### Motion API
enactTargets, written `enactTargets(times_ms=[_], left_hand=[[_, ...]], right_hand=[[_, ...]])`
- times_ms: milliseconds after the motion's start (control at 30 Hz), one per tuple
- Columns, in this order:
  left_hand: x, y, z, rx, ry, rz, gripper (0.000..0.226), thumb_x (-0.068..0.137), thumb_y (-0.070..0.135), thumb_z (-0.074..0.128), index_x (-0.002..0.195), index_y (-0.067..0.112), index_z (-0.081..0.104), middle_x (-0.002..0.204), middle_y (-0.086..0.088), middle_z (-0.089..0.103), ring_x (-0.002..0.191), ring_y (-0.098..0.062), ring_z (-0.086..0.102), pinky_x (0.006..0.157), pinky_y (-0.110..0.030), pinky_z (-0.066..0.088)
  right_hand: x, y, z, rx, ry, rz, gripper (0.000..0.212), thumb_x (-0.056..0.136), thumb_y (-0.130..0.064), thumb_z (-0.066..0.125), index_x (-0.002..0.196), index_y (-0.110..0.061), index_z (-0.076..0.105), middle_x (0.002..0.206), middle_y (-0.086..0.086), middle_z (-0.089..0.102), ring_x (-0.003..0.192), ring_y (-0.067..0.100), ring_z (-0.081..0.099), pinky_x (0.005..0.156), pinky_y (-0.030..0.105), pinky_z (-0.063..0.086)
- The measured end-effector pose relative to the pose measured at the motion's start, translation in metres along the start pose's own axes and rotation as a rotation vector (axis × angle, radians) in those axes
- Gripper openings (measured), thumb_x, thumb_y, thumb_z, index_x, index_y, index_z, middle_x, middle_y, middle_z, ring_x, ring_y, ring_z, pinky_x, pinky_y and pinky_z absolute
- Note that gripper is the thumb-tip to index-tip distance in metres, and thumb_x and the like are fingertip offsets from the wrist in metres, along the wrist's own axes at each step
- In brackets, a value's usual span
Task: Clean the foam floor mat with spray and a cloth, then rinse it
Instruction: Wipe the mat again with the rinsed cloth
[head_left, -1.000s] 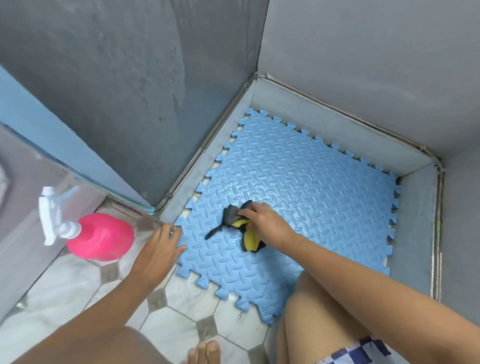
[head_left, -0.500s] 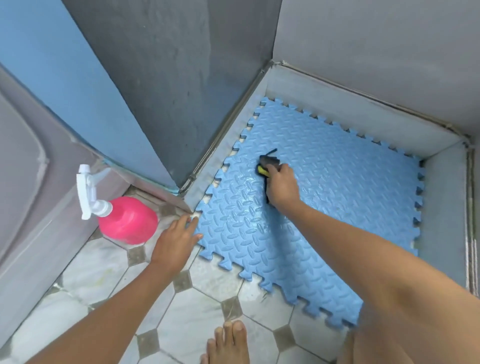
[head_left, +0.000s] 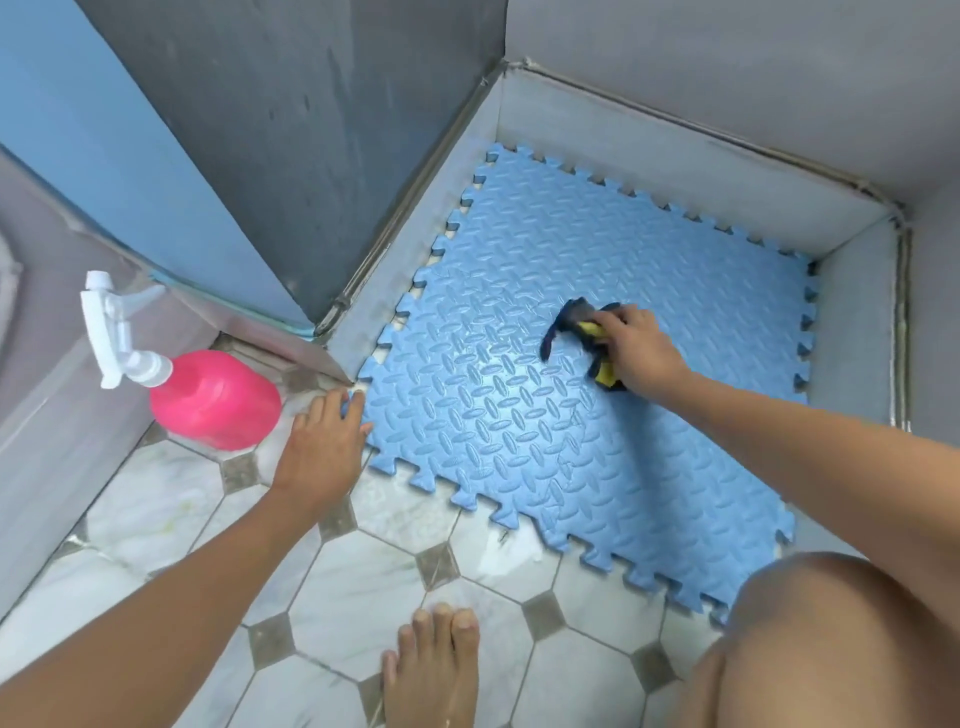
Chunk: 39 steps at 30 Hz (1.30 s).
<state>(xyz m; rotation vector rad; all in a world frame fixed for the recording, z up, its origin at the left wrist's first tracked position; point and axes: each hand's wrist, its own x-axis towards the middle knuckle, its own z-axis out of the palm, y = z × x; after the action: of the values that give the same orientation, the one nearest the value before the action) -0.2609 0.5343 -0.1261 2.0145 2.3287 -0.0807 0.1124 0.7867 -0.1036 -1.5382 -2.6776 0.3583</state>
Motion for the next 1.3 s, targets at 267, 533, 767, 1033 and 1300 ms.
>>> enactTargets(times_ms=[267, 533, 767, 1033, 1300], left_hand=[[0.012, 0.021, -0.008, -0.119, 0.13, 0.224, 0.047, 0.076, -0.006, 0.076, 0.118, 0.008, 0.06, 0.11, -0.011, 0.057, 0.093, -0.034, 0.061, 0.069, -0.042, 0.051], [0.098, 0.08, -0.007, -0.348, 0.107, 0.15, 0.052, 0.103, 0.039, 0.046, 0.144, 0.008, 0.053, 0.148, -0.017, 0.05, 0.138, -0.036, 0.046, 0.113, -0.051, 0.039], [0.105, 0.095, 0.014, -0.336, 0.068, 0.09, 0.06, 0.108, 0.048, 0.037, 0.159, 0.018, 0.038, 0.167, -0.009, 0.032, 0.156, -0.03, 0.023, 0.128, -0.051, 0.013], [0.104, 0.092, 0.01, -0.354, 0.081, 0.08, 0.061, 0.106, 0.053, 0.036, 0.157, 0.02, 0.041, 0.165, -0.007, 0.035, 0.155, -0.029, 0.025, 0.127, -0.05, 0.015], [0.104, 0.092, 0.009, -0.345, 0.085, 0.077, 0.061, 0.106, 0.053, 0.038, 0.157, 0.02, 0.041, 0.165, -0.007, 0.034, 0.155, -0.029, 0.024, 0.127, -0.05, 0.013]], right_hand=[[-0.025, -0.061, 0.014, 0.11, -0.062, -0.103, 0.05, 0.097, -0.021, 0.054, 0.145, -0.031, 0.047, 0.123, 0.012, 0.047, 0.109, 0.032, 0.05, 0.087, 0.039, 0.047], [-0.108, -0.044, 0.013, 0.054, -0.36, -0.687, 0.039, 0.104, -0.034, 0.043, 0.14, -0.027, 0.054, 0.124, 0.007, 0.051, 0.106, 0.024, 0.05, 0.087, 0.033, 0.045], [-0.098, 0.144, -0.028, 0.012, 0.063, 0.474, 0.046, 0.099, -0.02, 0.052, 0.145, -0.023, 0.05, 0.13, 0.018, 0.048, 0.117, 0.036, 0.052, 0.095, 0.041, 0.045], [-0.075, 0.045, -0.004, 0.141, 0.077, 0.267, 0.047, 0.097, -0.023, 0.055, 0.144, -0.026, 0.049, 0.13, 0.01, 0.046, 0.118, 0.033, 0.049, 0.096, 0.044, 0.048], [-0.156, -0.018, -0.003, -0.028, -0.424, -0.904, 0.041, 0.096, -0.01, 0.053, 0.135, -0.021, 0.056, 0.119, 0.008, 0.05, 0.101, 0.022, 0.046, 0.072, 0.032, 0.043]])
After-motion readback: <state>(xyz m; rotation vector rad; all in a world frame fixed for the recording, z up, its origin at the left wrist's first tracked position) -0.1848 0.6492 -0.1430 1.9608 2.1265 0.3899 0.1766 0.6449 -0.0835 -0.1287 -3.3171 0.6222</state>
